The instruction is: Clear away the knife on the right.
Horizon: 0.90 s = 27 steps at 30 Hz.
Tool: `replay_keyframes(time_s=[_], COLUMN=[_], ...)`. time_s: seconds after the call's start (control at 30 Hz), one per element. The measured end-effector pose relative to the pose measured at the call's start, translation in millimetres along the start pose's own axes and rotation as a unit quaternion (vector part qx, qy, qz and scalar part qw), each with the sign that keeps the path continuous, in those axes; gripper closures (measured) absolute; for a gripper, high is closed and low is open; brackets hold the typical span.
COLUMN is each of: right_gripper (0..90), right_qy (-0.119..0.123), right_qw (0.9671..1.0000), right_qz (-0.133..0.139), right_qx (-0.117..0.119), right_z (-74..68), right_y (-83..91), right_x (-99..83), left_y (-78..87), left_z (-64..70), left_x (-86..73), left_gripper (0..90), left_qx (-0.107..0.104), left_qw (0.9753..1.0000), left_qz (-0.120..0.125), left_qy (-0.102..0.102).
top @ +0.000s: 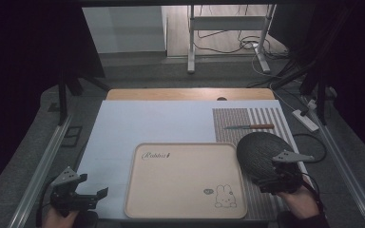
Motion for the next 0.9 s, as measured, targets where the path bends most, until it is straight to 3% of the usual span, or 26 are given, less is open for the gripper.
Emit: replay_keyframes(time_s=[0.37,0.9], right_gripper=[0.0,0.0], right_qy=[0.001,0.002], right_qw=[1.0000,1.0000], right_qz=[0.005,-0.009], right_qx=[0.005,0.002], right_z=[3.9,16.9], right_y=[-5.7,-22.7], right_x=[9.0,18.0], left_y=[0.4,0.7], left_z=[-0.2,-1.2], left_x=[0.4,0.7], left_gripper=[0.2,0.0], left_qx=[-0.006,-0.009], left_qw=[1.0000,0.9999], left_qz=[0.004,0.006], left_qy=[0.004,0.009])
Point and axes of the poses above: each handheld gripper's, and its own axes: y roughly backward along the jaws, x roughly out of its top, z roughly to its right, the point moved 8 cm from there along -y, roughly forward along the jaws, and after that the axes turned 9 degrees about y, right-handed, at the moved point
